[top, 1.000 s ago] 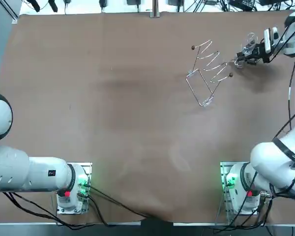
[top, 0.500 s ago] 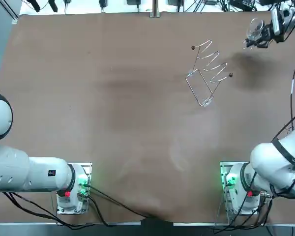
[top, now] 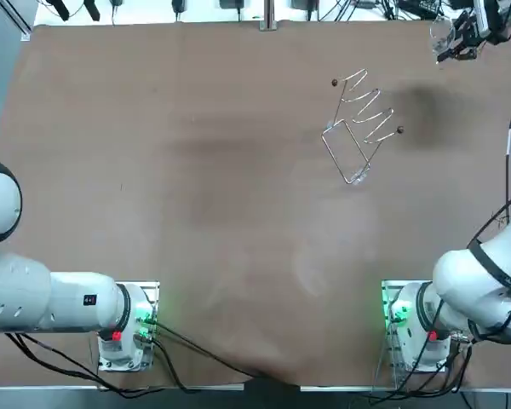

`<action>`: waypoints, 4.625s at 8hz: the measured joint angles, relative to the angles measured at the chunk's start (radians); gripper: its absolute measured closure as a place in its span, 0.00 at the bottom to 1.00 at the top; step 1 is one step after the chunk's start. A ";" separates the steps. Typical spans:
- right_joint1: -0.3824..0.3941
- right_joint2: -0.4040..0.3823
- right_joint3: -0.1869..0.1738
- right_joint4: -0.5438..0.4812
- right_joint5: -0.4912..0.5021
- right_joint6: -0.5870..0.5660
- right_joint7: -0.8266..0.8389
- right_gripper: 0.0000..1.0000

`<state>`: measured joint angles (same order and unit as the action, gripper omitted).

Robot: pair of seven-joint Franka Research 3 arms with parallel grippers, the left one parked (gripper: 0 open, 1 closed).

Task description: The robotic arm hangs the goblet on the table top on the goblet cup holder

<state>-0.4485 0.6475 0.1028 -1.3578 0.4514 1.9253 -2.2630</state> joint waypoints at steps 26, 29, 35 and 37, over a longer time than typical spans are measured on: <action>0.316 -0.089 0.007 0.218 -0.567 -0.700 1.742 0.89; 0.350 -0.055 0.007 0.265 -0.566 -0.730 1.945 0.89; 0.423 -0.050 0.009 0.281 -0.470 -0.763 2.205 0.89; 0.425 -0.050 0.009 0.296 -0.410 -0.763 2.296 0.89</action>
<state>-0.0239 0.5976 0.1121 -1.0617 0.0416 1.1621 0.0326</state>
